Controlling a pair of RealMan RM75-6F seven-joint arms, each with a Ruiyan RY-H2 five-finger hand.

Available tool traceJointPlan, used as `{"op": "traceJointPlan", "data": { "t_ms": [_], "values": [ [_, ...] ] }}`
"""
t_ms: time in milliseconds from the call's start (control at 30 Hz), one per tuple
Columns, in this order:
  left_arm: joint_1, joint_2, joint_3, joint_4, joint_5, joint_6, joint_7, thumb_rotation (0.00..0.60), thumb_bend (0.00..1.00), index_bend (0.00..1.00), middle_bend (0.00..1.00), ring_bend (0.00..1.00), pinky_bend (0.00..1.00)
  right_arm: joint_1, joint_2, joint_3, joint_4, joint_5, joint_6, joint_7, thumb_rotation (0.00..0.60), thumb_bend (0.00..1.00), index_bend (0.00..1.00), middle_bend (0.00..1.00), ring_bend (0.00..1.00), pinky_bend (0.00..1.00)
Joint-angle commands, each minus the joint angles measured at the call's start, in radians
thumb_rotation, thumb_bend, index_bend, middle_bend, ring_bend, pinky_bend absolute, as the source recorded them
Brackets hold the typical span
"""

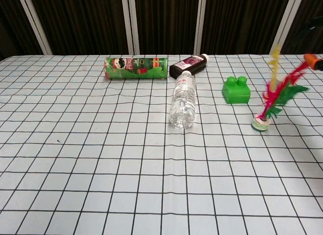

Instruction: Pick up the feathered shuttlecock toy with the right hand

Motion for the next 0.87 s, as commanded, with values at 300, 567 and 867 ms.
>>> {"op": "traceJointPlan", "data": {
  "t_ms": [300, 567, 867],
  "values": [
    [0.002, -0.001, -0.001, 0.001, 0.001, 0.004, -0.001, 0.6, 0.0, 0.0, 0.0, 0.0, 0.0, -0.031, 0.07, -0.017, -0.1, 0.014, 0.054, -0.034, 0.6, 0.48, 0.0, 0.0, 0.0, 0.0],
    [0.002, -0.001, -0.001, 0.005, 0.008, 0.01, -0.009, 0.6, 0.0, 0.0, 0.0, 0.0, 0.0, -0.14, 0.23, -0.088, -0.153, -0.101, 0.16, -0.009, 0.6, 0.44, 0.0, 0.0, 0.0, 0.0],
    [0.007, -0.024, -0.007, 0.032, 0.029, 0.037, 0.029, 0.6, 0.0, 0.0, 0.0, 0.0, 0.0, -0.348, 0.297, -0.31, -0.053, -0.334, 0.341, 0.064, 0.6, 0.37, 0.0, 0.0, 0.0, 0.0]
  ]
}}
